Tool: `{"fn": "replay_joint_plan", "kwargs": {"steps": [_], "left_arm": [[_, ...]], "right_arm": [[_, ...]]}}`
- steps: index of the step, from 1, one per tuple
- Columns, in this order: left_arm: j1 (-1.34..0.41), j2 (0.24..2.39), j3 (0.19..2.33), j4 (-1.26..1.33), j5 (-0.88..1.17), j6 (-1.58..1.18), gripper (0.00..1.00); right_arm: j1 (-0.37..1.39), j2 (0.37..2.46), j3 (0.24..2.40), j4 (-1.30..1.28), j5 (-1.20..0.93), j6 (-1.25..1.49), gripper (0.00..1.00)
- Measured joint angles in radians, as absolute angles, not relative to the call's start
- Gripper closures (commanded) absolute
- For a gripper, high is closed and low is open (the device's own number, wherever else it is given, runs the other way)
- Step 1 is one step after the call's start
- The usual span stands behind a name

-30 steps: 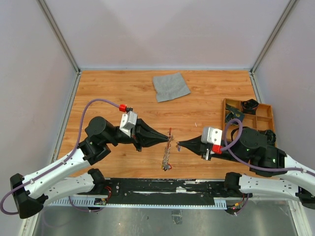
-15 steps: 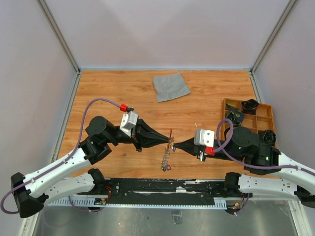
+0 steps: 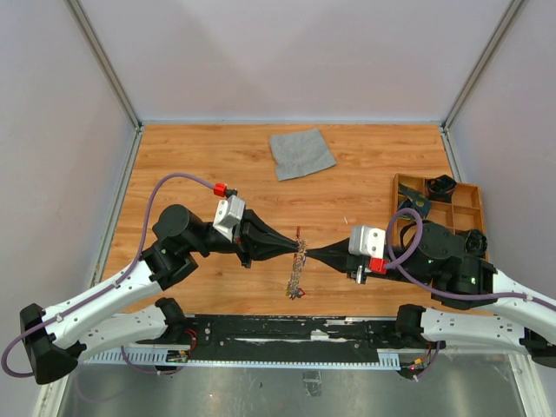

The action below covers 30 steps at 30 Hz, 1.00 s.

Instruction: Put the keys on the keyring

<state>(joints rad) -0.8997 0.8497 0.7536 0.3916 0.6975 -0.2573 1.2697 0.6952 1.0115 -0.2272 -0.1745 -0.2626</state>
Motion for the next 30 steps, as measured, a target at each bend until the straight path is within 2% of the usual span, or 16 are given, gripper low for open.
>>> {"fn": "replay_joint_plan", "kwargs": {"steps": [30], "left_arm": [[-0.9, 0.854, 0.759, 0.395, 0.698, -0.268, 1.0]], "right_arm": [[1.27, 0.706, 1.005, -0.214, -0.129, -0.262, 0.99]]}}
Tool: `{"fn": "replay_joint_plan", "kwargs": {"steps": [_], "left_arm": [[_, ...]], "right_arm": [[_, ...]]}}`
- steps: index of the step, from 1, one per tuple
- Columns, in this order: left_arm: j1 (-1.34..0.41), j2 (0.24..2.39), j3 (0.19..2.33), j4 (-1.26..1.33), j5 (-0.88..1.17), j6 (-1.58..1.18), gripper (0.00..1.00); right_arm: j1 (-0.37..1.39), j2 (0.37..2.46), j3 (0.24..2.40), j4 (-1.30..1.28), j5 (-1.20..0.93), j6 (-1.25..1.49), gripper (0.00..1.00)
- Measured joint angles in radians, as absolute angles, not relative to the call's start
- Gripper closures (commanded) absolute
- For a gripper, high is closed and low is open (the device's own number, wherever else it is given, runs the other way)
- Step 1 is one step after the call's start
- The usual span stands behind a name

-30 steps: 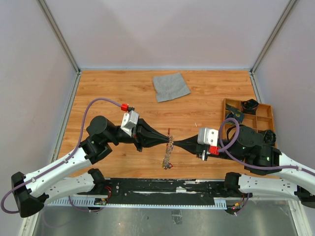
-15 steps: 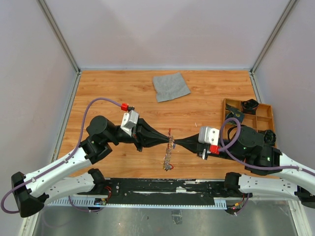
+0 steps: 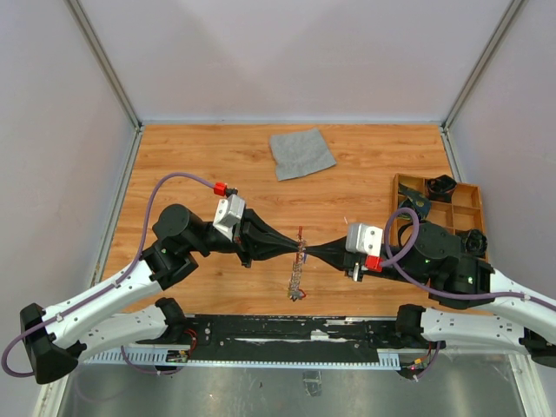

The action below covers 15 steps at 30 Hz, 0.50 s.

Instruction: Put the keys on the keyring

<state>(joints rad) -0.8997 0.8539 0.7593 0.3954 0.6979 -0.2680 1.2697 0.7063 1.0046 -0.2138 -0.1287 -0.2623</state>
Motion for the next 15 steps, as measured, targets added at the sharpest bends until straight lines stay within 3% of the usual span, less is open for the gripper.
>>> {"fn": "replay_joint_plan", "kwargs": {"steps": [15], "left_arm": [[-0.9, 0.854, 0.759, 0.395, 0.697, -0.268, 1.0]], "right_arm": [[1.27, 0.699, 0.99, -0.206, -0.102, -0.262, 1.0]]}}
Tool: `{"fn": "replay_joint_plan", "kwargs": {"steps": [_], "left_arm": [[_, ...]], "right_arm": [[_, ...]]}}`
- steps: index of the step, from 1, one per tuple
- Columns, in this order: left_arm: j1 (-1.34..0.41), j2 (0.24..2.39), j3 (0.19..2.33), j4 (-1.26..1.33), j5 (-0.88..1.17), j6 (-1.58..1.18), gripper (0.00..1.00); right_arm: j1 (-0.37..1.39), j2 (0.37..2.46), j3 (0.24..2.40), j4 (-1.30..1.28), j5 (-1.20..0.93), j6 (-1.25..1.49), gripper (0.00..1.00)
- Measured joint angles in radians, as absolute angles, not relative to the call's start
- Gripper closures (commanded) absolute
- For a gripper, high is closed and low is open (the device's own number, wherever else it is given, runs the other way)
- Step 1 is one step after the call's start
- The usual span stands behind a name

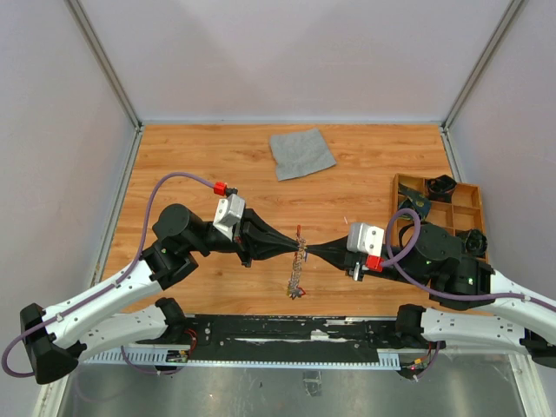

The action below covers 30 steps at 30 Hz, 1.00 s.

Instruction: Put the keys on the keyring

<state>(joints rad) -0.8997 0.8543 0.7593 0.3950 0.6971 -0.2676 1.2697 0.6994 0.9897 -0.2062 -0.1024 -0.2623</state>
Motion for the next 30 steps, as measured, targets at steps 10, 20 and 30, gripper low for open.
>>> {"fn": "replay_joint_plan", "kwargs": {"steps": [10, 20, 30], "left_arm": [[-0.9, 0.856, 0.759, 0.39, 0.697, -0.268, 1.0], [-0.898, 0.858, 0.759, 0.386, 0.697, -0.268, 0.99], [-0.898, 0.858, 0.759, 0.383, 0.697, -0.268, 1.0]], "right_arm": [[1.27, 0.713, 0.989, -0.198, -0.103, -0.262, 0.99], [1.27, 0.717, 0.988, -0.196, -0.103, -0.262, 0.99], [1.27, 0.707, 0.979, -0.199, -0.102, -0.262, 0.99]]}}
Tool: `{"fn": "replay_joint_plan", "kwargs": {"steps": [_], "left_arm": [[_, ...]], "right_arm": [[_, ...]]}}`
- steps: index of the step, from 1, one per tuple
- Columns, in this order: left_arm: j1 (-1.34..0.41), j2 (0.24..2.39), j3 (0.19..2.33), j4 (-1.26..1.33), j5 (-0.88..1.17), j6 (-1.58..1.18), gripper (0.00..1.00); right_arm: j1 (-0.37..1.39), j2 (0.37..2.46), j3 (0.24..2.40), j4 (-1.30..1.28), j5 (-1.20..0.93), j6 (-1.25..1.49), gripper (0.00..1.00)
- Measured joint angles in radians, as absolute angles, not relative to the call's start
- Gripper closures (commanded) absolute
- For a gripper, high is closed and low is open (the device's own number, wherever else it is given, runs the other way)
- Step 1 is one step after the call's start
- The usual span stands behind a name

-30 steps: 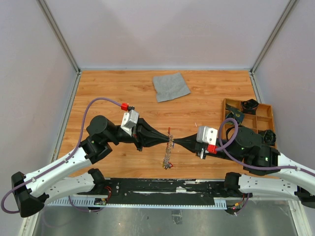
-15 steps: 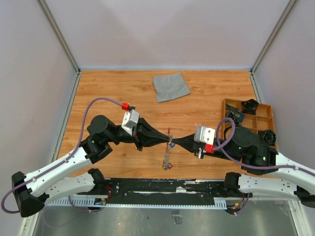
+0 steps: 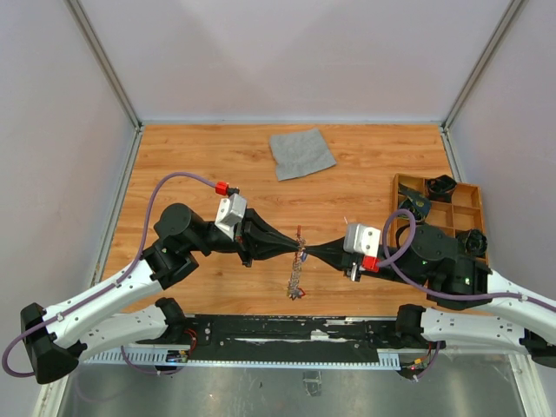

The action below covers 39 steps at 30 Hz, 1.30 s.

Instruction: Put the keys on the keyring

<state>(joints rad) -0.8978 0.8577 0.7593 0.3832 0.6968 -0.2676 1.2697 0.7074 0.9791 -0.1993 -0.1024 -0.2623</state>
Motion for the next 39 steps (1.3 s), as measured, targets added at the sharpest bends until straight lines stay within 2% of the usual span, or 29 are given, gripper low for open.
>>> {"fn": "replay_joint_plan", "kwargs": {"steps": [39], "left_arm": [[-0.898, 0.858, 0.759, 0.364, 0.697, -0.268, 0.99]], "right_arm": [[1.27, 0.686, 0.955, -0.207, -0.103, -0.262, 0.99]]}}
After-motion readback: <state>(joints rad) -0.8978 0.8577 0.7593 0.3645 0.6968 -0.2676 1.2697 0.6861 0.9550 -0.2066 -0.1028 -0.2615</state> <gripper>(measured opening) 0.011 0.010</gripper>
